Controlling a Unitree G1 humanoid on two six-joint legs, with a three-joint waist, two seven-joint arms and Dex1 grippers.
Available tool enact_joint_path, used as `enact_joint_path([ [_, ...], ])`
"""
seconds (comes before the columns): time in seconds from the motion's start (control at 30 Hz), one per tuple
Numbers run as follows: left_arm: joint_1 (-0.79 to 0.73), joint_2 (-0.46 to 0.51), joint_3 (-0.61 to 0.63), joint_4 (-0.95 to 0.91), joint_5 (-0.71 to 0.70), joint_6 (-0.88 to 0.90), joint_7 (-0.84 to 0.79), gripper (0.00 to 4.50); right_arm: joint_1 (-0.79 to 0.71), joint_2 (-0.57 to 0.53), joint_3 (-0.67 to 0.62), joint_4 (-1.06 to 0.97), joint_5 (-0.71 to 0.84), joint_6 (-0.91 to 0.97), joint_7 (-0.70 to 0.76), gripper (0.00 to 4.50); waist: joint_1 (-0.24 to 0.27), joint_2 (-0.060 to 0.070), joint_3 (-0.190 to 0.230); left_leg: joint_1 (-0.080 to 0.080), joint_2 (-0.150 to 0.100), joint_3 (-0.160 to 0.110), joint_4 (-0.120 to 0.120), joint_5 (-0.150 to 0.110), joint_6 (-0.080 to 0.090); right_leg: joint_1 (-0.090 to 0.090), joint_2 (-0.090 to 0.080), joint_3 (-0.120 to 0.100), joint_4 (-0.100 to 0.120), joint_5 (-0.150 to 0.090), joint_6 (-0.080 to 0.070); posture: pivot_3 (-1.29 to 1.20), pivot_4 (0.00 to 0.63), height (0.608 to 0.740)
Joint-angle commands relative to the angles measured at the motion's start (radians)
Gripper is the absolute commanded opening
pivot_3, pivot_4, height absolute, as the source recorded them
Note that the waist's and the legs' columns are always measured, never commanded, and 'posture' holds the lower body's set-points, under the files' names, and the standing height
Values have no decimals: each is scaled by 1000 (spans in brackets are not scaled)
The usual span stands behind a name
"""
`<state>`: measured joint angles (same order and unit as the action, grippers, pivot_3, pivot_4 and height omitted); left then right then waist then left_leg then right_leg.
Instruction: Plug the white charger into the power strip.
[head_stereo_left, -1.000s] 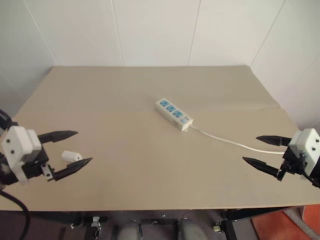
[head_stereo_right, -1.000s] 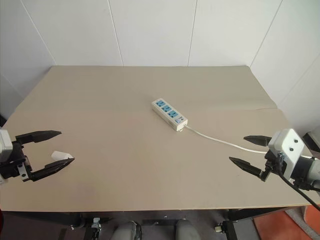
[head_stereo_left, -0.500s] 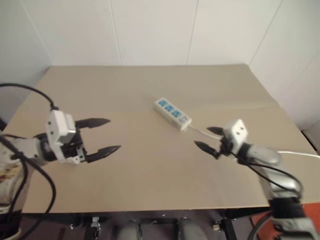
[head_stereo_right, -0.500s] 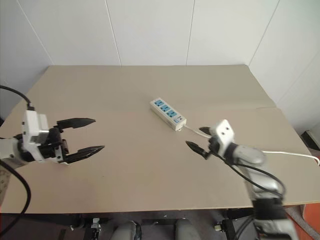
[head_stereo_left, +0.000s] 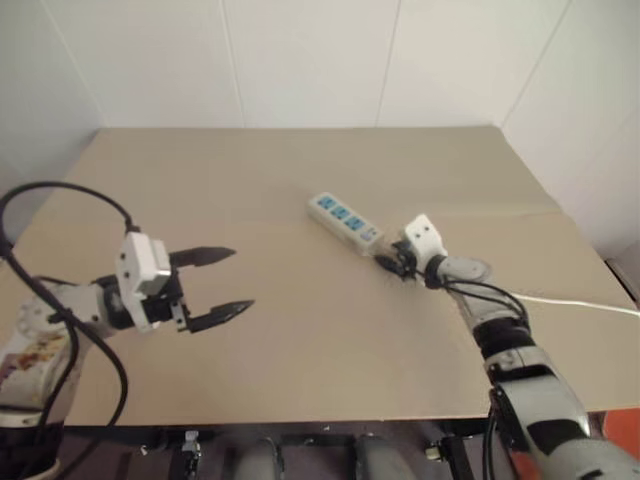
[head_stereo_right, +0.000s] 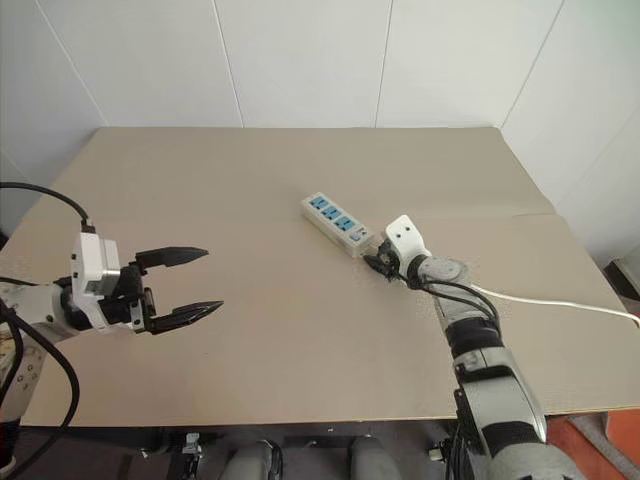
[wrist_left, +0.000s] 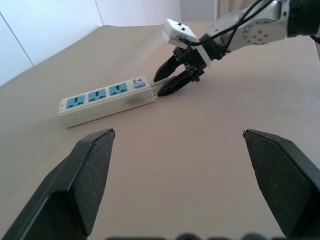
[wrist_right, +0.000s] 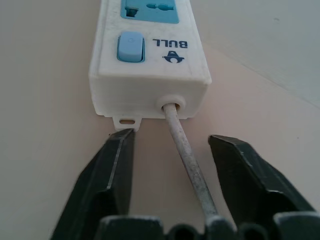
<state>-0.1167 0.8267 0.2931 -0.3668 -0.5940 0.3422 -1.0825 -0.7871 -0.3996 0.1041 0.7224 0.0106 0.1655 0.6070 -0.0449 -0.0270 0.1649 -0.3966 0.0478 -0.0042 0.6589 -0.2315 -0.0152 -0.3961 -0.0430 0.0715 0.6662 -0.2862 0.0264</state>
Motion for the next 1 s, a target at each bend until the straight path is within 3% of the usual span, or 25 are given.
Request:
enact_joint_path([
  [0.03, 13, 1, 36, -39, -15, -21, 10, 4500, 35, -29, 7, 3, -9, 43, 60, 1566, 4, 0, 0, 2, 0, -1, 0, 0, 0, 3, 0, -1, -1, 0, 0, 0, 150, 740],
  [0.2, 22, -1, 34, -48, -17, -23, 16, 4500, 101, -63, 9, -125, 21, 49, 161, 9, 6, 0, 0, 6, 0, -1, 0, 0, 0, 7, 0, -1, -2, 0, 0, 0, 150, 740],
  [0.37, 6, -1, 18, -44, -18, -23, 12, 4500, 262, -124, -7, -456, 116, 43, 305, 9, 6, 0, 0, 5, 0, -2, -1, -1, 1, 6, 0, -1, -2, 0, 1, 0, 150, 740],
  [0.47, 6, 3, 19, -40, -18, -22, 8, 4500, 443, -194, -29, -740, 204, 110, 381, 9, 6, 0, 0, 3, 0, -2, -1, -1, 1, 5, 0, -1, -2, -1, 1, 0, 150, 740],
  [0.63, -18, 3, -1, -15, -13, -25, -4, 4500, 566, -211, -20, -848, 187, 115, 336, 9, -3, 0, 0, 3, 0, -1, -1, -1, 1, 5, 0, 0, -2, -1, 1, 0, 150, 740],
  [0.77, -43, 2, -18, 4, -8, -28, -14, 4500, 551, -182, -31, -850, 190, 145, 277, 1282, -1, 0, 0, 6, 0, -1, -1, -1, 1, 6, 2, 1, -1, -1, 1, 0, 150, 740],
  [1.0, -49, 0, -25, 11, -7, -33, -23, 4500, 604, -249, -135, -925, 322, 162, 351, 3703, 10, 0, 0, 3, 0, -1, -1, -1, 1, 5, 1, 0, -4, -1, 1, 0, 150, 740],
])
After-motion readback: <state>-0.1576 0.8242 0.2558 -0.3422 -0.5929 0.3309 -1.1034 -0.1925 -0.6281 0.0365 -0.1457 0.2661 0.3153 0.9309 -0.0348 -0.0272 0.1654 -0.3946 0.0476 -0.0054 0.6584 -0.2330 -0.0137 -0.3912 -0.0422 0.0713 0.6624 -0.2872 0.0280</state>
